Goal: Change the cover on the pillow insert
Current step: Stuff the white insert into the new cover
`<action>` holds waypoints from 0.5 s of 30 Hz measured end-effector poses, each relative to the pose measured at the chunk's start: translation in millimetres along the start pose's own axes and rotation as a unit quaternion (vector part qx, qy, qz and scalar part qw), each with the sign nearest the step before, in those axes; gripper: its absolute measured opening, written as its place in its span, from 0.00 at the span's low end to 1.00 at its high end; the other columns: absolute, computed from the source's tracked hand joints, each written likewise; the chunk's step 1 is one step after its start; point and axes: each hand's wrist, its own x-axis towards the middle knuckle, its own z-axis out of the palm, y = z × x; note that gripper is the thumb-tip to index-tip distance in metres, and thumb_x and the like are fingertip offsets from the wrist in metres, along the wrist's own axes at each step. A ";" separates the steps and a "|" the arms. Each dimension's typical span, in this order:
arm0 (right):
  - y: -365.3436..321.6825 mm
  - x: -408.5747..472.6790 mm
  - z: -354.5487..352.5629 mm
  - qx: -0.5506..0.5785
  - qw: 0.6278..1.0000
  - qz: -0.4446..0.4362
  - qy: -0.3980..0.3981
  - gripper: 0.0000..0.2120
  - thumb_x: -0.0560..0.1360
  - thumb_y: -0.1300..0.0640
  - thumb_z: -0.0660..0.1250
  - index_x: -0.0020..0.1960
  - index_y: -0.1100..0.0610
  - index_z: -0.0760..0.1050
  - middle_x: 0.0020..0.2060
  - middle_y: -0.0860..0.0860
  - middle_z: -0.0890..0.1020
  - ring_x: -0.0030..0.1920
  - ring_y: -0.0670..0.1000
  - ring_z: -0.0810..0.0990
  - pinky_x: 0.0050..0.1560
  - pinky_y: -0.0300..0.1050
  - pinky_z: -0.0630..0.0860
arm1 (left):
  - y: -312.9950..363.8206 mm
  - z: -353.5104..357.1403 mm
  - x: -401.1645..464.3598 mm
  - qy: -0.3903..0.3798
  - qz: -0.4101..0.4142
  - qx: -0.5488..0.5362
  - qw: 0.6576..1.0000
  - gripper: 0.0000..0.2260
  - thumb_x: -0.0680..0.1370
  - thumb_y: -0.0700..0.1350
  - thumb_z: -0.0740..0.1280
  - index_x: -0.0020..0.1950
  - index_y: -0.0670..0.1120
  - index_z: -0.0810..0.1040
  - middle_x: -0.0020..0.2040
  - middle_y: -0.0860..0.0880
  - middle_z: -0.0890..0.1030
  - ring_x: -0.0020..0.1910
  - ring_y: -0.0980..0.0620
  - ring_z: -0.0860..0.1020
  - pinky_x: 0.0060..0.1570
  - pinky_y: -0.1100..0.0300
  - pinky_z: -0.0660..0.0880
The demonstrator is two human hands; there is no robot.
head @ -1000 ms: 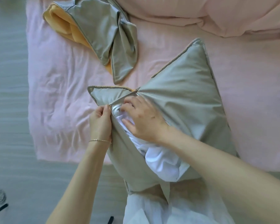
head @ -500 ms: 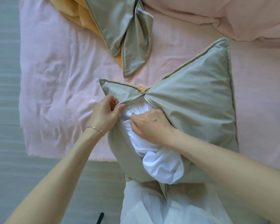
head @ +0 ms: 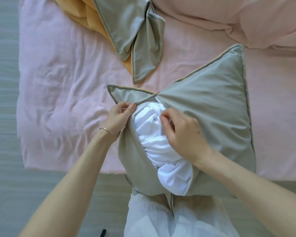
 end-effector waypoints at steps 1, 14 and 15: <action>-1.4 5.5 4.8 -0.026 0.999 0.004 0.027 0.12 0.74 0.55 0.57 0.41 0.61 0.74 0.33 0.53 0.77 0.34 0.57 0.75 0.36 0.47 0.68 | -2.0 2.0 -2.6 -0.016 -0.015 -0.046 0.999 0.10 0.79 0.40 0.62 0.37 0.45 0.72 0.31 0.50 0.75 0.30 0.57 0.72 0.34 0.62 0.68; 6.7 35.4 40.2 -0.181 0.950 0.107 -0.231 0.17 0.77 0.46 0.58 0.53 0.60 0.67 0.53 0.59 0.79 0.54 0.60 0.76 0.44 0.51 0.63 | -13.3 18.6 -10.2 0.012 -0.002 -0.151 0.988 0.09 0.77 0.40 0.65 0.37 0.44 0.71 0.37 0.45 0.71 0.37 0.49 0.69 0.37 0.58 0.67; 6.4 37.0 41.1 -0.173 0.951 0.100 -0.237 0.13 0.78 0.48 0.57 0.51 0.59 0.66 0.52 0.60 0.80 0.52 0.62 0.77 0.41 0.51 0.61 | -13.5 17.9 -8.2 0.020 0.008 -0.133 0.991 0.10 0.76 0.40 0.66 0.36 0.45 0.70 0.35 0.45 0.70 0.36 0.50 0.68 0.36 0.59 0.66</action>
